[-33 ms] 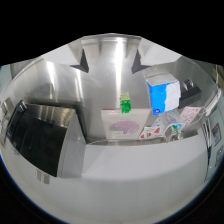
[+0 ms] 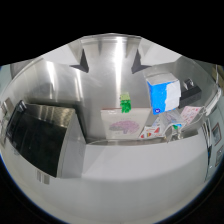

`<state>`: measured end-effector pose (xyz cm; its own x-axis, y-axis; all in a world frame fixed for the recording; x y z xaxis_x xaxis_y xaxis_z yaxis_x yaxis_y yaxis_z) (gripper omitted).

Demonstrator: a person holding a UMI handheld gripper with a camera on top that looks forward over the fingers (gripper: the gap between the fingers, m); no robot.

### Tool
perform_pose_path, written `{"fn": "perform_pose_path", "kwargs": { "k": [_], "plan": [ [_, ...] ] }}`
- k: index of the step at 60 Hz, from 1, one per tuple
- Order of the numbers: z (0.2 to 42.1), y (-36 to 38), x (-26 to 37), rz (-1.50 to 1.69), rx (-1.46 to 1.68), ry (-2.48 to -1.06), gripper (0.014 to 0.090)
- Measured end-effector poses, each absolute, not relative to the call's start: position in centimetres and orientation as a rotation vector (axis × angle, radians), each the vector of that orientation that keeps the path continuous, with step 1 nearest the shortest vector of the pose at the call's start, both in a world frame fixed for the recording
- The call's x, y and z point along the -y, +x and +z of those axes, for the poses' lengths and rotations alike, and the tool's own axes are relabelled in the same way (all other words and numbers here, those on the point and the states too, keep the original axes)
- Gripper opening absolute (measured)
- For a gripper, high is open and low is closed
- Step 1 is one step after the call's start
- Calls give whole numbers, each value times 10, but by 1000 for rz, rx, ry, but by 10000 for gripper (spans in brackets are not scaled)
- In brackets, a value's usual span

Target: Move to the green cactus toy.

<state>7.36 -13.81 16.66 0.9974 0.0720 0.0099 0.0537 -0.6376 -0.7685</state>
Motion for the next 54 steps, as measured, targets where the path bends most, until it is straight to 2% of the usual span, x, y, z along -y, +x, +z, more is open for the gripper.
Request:
{"fn": "perform_pose_path", "kwargs": {
  "k": [1,2,8,31,54],
  "plan": [
    [166,74,137,26,85,-2264,844],
    [156,110,124,40,81,-2246,844],
    [168,144,128,32,70,-2261,846],
    [151,308,83,57,60,-2248,842],
    [146,522,128,73,76,-2256,844]
  ]
}}
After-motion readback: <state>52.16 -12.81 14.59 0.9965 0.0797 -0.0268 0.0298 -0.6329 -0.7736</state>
